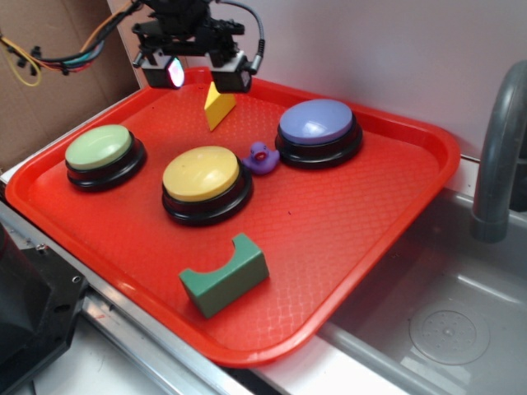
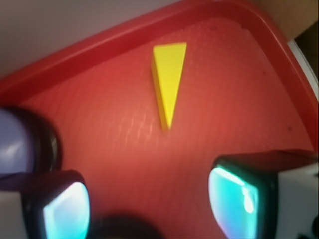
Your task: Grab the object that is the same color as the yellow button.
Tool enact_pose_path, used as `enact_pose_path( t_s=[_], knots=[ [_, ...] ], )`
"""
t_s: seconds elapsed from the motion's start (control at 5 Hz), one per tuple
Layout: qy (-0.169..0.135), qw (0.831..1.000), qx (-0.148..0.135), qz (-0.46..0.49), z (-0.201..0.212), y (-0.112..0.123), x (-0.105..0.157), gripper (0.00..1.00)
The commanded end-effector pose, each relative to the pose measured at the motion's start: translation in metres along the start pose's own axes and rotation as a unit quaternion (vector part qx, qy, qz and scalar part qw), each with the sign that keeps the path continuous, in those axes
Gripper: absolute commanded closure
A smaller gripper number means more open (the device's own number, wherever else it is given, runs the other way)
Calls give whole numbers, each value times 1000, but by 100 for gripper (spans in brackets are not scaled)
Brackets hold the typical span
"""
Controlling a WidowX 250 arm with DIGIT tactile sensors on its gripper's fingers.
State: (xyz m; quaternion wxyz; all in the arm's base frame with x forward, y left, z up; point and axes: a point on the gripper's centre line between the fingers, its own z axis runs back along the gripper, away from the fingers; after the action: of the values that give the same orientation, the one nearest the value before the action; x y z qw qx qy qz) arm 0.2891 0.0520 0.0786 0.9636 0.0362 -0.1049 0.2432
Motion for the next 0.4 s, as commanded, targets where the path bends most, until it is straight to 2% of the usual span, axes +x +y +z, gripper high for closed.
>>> enact_pose_path(
  t_s=[0.0, 0.2],
  knots=[
    [-22, 1000, 14, 3, -18, 11, 31, 0],
    [-11, 1000, 26, 9, -32, 15, 38, 0]
  ],
)
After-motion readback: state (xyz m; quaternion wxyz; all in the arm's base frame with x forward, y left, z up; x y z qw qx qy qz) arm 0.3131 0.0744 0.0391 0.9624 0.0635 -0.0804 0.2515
